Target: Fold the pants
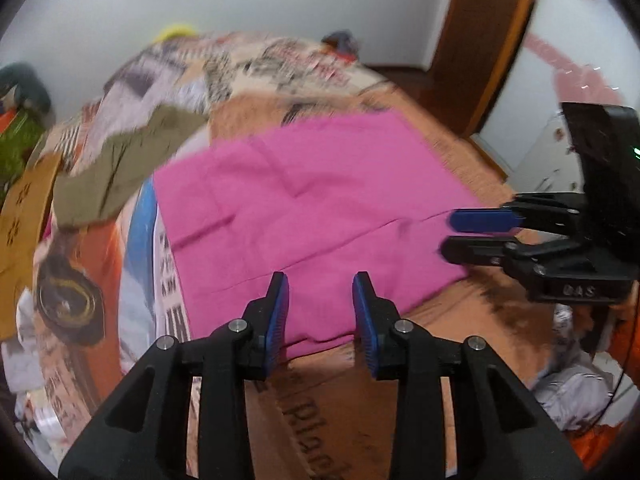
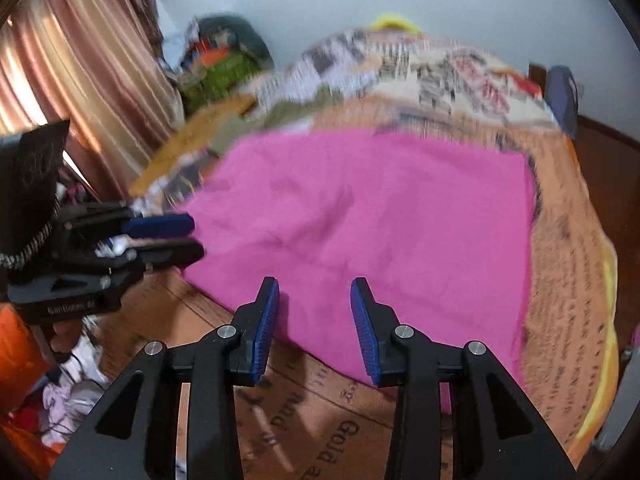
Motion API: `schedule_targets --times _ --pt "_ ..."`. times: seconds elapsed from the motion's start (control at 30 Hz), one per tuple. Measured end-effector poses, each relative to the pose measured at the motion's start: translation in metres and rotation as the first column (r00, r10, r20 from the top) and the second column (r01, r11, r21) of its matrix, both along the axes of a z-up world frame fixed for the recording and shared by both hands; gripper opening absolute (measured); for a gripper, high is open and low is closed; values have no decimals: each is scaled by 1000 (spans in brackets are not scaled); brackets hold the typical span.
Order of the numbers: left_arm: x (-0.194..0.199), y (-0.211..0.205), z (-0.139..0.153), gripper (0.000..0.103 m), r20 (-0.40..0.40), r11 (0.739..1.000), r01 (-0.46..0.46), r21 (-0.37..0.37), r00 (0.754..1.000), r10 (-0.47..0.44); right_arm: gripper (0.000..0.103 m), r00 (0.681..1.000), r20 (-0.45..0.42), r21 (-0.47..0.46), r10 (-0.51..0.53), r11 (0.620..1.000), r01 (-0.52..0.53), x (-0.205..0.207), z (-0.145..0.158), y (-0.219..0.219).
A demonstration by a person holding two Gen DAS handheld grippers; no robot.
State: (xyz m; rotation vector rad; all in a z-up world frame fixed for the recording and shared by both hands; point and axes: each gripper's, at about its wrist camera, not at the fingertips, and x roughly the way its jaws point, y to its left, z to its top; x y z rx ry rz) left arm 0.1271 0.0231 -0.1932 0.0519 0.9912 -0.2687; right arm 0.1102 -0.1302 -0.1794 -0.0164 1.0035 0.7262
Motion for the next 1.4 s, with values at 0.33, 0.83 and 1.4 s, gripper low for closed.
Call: schedule_targets --times 0.33,0.83,1.4 --pt "-18 33 -7 40 24 998 -65 -8 998 65 34 993 -16 -27 -114 993 114 3 -12 -58" --pt "-18 39 11 43 43 997 -82 -8 996 82 37 977 -8 -87 -215 973 213 9 -4 -94" --pt "112 94 36 43 70 969 -243 -33 967 245 37 954 108 1 -278 960 280 88 33 -94"
